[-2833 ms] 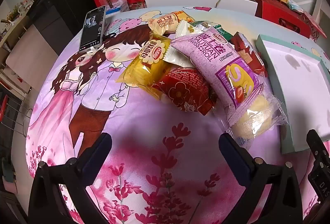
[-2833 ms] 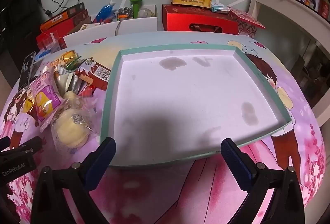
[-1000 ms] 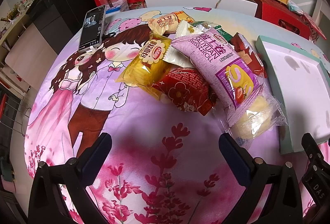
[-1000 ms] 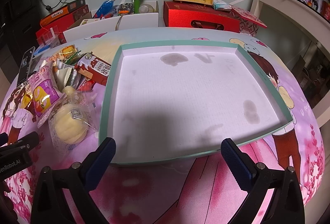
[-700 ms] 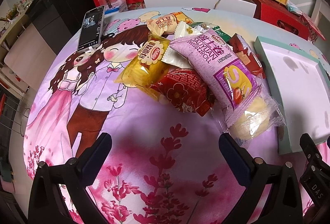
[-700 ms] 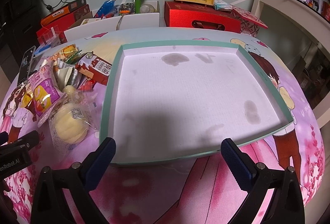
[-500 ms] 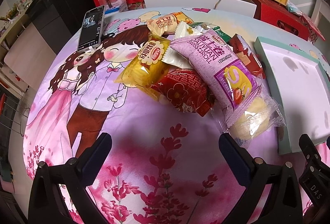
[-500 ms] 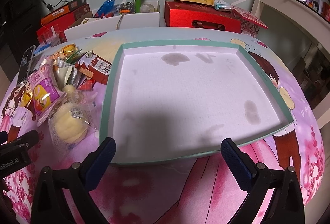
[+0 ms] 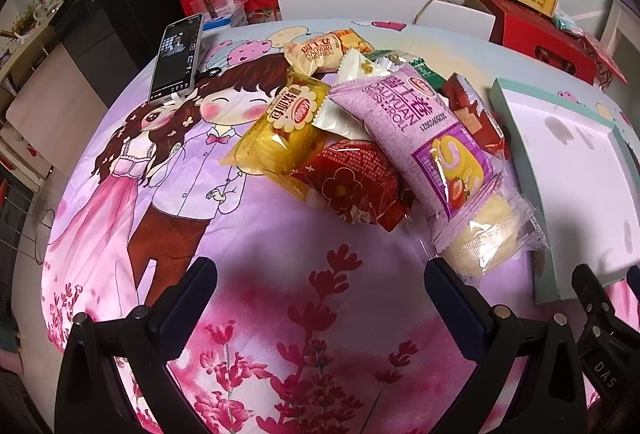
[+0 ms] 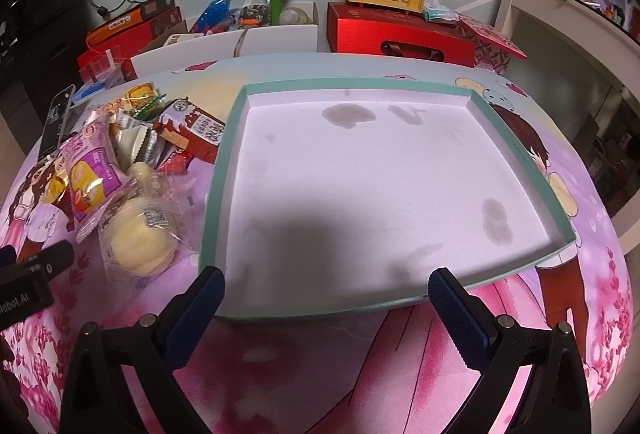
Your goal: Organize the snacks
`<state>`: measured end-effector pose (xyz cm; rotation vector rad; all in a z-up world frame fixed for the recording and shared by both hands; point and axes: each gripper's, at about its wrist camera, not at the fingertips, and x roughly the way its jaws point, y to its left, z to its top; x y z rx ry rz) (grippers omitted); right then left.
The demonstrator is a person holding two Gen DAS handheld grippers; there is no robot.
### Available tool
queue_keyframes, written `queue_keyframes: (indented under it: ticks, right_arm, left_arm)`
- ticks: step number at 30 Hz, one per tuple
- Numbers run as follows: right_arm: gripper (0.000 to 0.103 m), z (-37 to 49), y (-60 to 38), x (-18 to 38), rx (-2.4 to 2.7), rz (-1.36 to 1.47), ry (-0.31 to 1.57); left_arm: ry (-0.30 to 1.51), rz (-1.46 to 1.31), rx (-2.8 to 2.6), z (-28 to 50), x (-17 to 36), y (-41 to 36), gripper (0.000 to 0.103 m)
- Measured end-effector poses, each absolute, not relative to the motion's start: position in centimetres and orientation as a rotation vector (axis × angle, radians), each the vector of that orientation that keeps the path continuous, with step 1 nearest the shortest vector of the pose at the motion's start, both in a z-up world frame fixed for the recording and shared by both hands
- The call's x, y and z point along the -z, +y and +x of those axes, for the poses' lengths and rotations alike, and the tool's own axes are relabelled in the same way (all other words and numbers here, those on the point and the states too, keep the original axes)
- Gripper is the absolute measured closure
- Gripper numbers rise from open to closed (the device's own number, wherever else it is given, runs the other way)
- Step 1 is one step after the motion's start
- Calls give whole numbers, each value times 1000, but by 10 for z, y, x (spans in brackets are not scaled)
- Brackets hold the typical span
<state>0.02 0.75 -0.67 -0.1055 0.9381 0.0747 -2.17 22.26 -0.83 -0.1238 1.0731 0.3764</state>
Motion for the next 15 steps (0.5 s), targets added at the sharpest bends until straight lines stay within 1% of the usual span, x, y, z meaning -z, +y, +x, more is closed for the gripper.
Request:
queue_keyframes:
  ticks: [8, 12, 15]
  right_arm:
    - [0, 2, 10, -12, -130, -59, 837]
    - [0, 8, 17, -24, -170, -28, 811]
    - [0, 17, 30, -30, -224, -34, 823]
  left_arm:
    - [974, -195, -403, -28, -5, 241, 0]
    - [902, -249, -423, -31, -13, 257, 0]
    - [889, -275, -407, -29, -17, 266, 0]
